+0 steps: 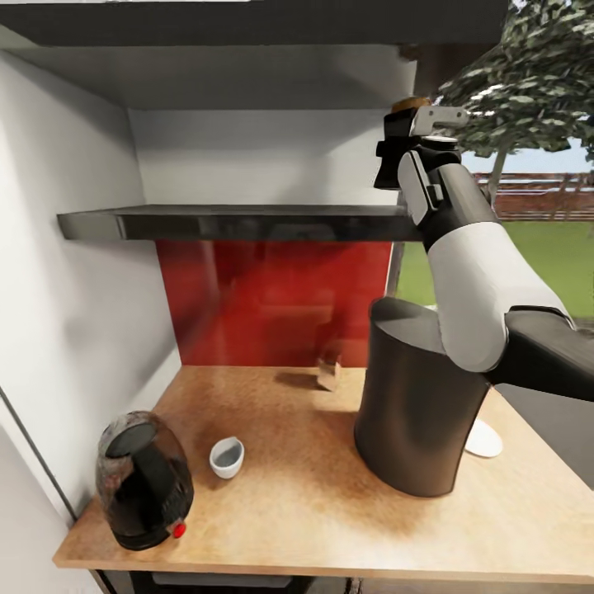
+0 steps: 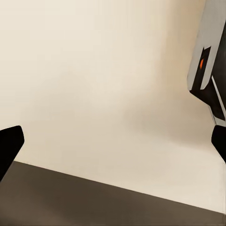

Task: Set up a coffee station on the kitchen countertop: keep the coffee maker on the countertop, move the bottle of coffee from the kitchen shelf to the counter next to the coffee maker, place a paper coffee filter on top of the coffee maker, put the saucer next to the coffee maker with the coffee cup on the saucer, and place the electric kettle next to the coffee maker.

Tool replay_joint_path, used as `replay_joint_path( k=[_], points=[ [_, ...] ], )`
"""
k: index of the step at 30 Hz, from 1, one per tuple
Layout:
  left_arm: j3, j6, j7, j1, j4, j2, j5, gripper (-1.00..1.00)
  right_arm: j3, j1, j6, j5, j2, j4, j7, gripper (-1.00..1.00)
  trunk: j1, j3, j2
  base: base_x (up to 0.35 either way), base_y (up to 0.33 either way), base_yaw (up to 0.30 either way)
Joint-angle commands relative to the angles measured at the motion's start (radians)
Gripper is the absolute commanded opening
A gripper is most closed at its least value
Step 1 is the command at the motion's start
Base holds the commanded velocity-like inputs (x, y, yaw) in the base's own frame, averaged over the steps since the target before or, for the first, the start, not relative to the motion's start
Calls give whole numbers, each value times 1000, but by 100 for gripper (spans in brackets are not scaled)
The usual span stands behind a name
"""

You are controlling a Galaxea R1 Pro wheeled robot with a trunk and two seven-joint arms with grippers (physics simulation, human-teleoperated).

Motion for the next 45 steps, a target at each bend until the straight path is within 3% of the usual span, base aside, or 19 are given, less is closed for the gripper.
replay_joint_path(
  k=[1, 21, 25, 27, 31, 33, 34, 35, 37, 43, 45],
  points=[
    [2, -1, 2, 1, 0, 0, 3, 100, -4, 0, 6, 11, 1, -2, 3, -100, 0, 0, -1, -135, -275, 0],
    [0, -2, 2, 0, -1, 2, 3, 100, -6, 0, 6, 13, 1, -1, 3, -100, 0, 0, -1, -80, -275, 0],
    [1, -5, 2, 1, -1, 1, 3, 100, -7, 3, 6, 16, -13, -1, 4, -100, 0, 0, -1, 0, -275, 0],
    [1, -9, 2, 1, -1, 1, 3, 100, -7, 5, 6, 15, -42, -1, 4, -100, 0, 0, -1, 0, -195, 0],
    [2, -14, 3, 0, 1, 2, 3, 100, -7, 10, 6, 13, -132, 5, 16, -100, 0, 0, -1, 0, -58, 0],
    [2, -17, 3, 0, 1, 2, 3, 100, -6, 17, 5, 14, -180, 7, 59, -100, 0, 0, -1, 0, -14, 0],
    [2, -18, 3, 1, 0, 2, 2, 100, -6, 21, 5, 15, -213, 8, 99, -100, 0, 0, -1, 0, -6, 0],
    [2, -19, 3, 0, -1, 2, 2, 100, -6, 31, 3, 15, -266, 9, 154, -100, 0, 0, -1, 0, -2, 0],
    [2, -20, 2, 1, -2, 2, 1, 100, -7, 49, 2, 14, -320, 9, 210, -100, 0, 0, -1, 0, -1, 0],
    [2, -21, 2, 1, -4, 2, 0, 100, -7, 123, 0, 14, -405, 8, 341, -100, 0, 0, -1, 0, 0, 0],
    [1, -21, 2, 0, -5, 2, 0, 100, -8, 182, -2, 14, -436, 7, 430, -100, 0, 0, -1, 0, 0, 0]
  ],
)
